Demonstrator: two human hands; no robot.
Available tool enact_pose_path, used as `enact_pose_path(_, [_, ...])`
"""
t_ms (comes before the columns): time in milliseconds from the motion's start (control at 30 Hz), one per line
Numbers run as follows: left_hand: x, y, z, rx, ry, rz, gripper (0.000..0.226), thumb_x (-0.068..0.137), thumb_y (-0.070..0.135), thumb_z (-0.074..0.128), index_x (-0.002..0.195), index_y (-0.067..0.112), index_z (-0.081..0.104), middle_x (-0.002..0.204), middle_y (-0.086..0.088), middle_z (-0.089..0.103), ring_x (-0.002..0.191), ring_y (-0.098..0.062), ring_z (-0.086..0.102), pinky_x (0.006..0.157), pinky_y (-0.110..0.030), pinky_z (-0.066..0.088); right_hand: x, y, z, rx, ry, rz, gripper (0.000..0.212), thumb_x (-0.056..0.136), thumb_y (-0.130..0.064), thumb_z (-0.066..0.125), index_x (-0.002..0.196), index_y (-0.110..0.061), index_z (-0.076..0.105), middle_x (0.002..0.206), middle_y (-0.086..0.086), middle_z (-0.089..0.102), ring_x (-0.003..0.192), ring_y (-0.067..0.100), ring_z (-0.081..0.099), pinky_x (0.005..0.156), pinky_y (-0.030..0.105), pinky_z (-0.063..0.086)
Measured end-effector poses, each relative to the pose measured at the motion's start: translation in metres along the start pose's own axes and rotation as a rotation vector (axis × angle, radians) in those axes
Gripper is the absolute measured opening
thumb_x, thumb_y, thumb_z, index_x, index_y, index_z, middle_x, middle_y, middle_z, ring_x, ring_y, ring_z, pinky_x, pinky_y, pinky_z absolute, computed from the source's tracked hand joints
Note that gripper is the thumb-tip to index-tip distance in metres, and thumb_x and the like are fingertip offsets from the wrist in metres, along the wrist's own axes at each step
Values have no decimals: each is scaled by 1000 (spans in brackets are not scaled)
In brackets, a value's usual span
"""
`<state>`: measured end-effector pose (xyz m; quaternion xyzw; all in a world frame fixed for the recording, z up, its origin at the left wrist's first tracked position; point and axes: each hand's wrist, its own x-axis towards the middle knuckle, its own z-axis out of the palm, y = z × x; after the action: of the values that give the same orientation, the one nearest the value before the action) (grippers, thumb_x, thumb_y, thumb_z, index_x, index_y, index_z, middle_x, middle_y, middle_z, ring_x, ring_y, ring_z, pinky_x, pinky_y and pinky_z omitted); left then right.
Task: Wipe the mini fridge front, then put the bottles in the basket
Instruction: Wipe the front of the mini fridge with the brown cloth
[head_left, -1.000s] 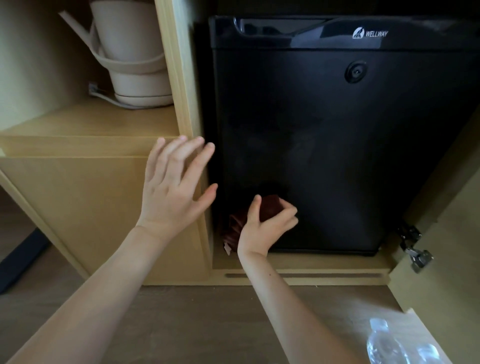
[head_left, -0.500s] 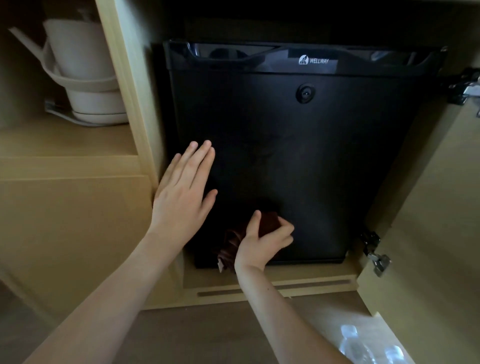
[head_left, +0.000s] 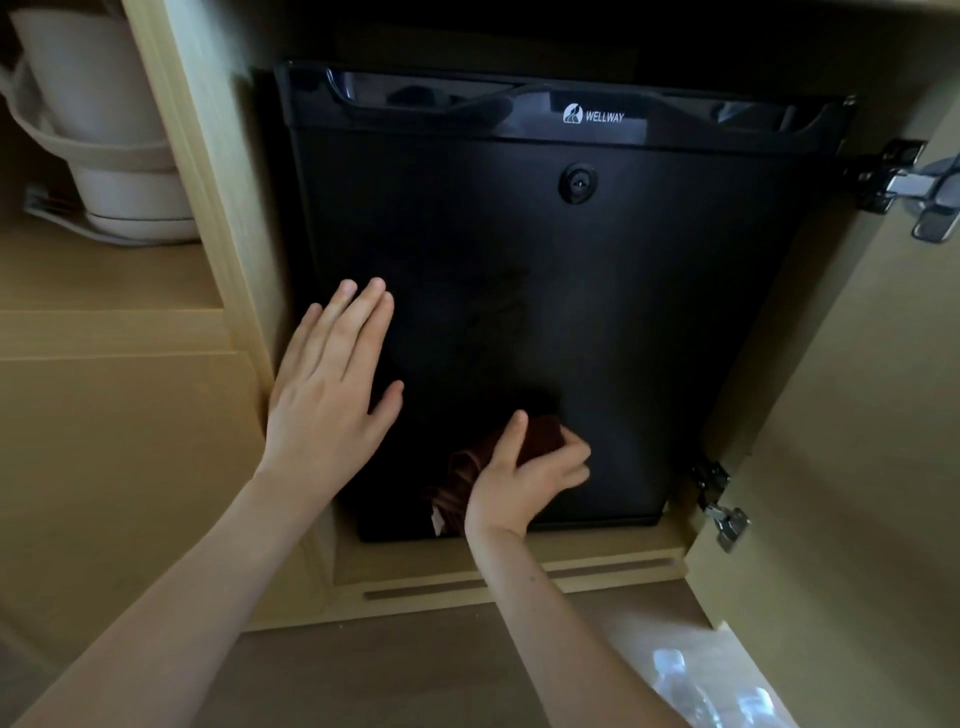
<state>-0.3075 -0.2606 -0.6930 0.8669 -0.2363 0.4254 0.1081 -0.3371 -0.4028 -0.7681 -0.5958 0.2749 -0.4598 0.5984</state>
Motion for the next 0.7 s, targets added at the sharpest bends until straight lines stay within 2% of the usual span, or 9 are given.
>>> enact_pose_path(67, [0, 0, 0, -4, 13, 11, 77, 88, 19, 69, 152, 6, 30, 159, -9, 30, 150, -21, 19, 125, -37, 10, 4, -9, 1, 16, -14, -6, 33, 92, -34, 64, 112, -21, 41, 113, 3, 36, 95, 11, 50, 85, 33, 54])
enact_pose_path(133, [0, -1, 1, 6, 29, 27, 76, 88, 19, 70, 152, 5, 31, 158, -10, 32, 150, -22, 20, 124, -41, 15, 11, -39, 12, 46, 3, -136, 36, 91, -32, 66, 112, -12, 45, 111, 5, 37, 94, 17, 47, 84, 29, 47])
enact_pose_path(200, [0, -1, 2, 9, 40, 34, 77, 87, 19, 70, 152, 4, 31, 158, -10, 32, 150, -23, 21, 123, -43, 18, 18, -78, 27, 30, 33, -298, 37, 89, -32, 68, 110, -8, 48, 108, 6, 37, 96, 24, 43, 88, 30, 40])
enact_pose_path(300, [0, -3, 4, 2, 34, 31, 77, 87, 18, 70, 152, 4, 31, 158, -11, 31, 150, -23, 20, 124, -40, 14, 22, -115, 44, -30, -17, -439, 36, 88, -31, 70, 107, -9, 50, 107, 6, 37, 94, 23, 40, 87, 29, 37])
enact_pose_path(400, [0, -4, 3, 1, 28, 29, 76, 88, 18, 70, 152, 4, 31, 159, -11, 31, 150, -23, 19, 124, -40, 12, 24, -111, 41, -41, -52, -499, 37, 89, -32, 70, 107, -8, 50, 106, 7, 39, 93, 20, 40, 86, 20, 36])
enact_pose_path(467, [0, -4, 4, 15, 48, 35, 71, 92, 19, 66, 152, 3, 32, 158, -12, 32, 150, -25, 21, 124, -43, 15, 25, -94, 33, -18, -57, -478, 38, 89, -34, 69, 110, -9, 49, 107, 4, 37, 95, 19, 42, 85, 18, 40])
enact_pose_path(600, [-1, 1, 8, 16, 73, 9, 75, 87, 30, 61, 151, 3, 33, 158, -12, 33, 149, -26, 24, 124, -45, 13, 29, -37, 11, -23, 4, -309, 38, 93, -40, 62, 116, -18, 42, 109, 0, 34, 97, 19, 47, 85, 28, 50])
enact_pose_path(700, [0, 3, 9, 56, 80, 7, 80, 84, 35, 63, 151, 3, 32, 158, -11, 33, 149, -24, 24, 124, -46, 9, 26, 18, -12, -98, 54, -142, 38, 94, -35, 59, 118, -10, 43, 111, 2, 35, 95, 19, 50, 85, 21, 49])
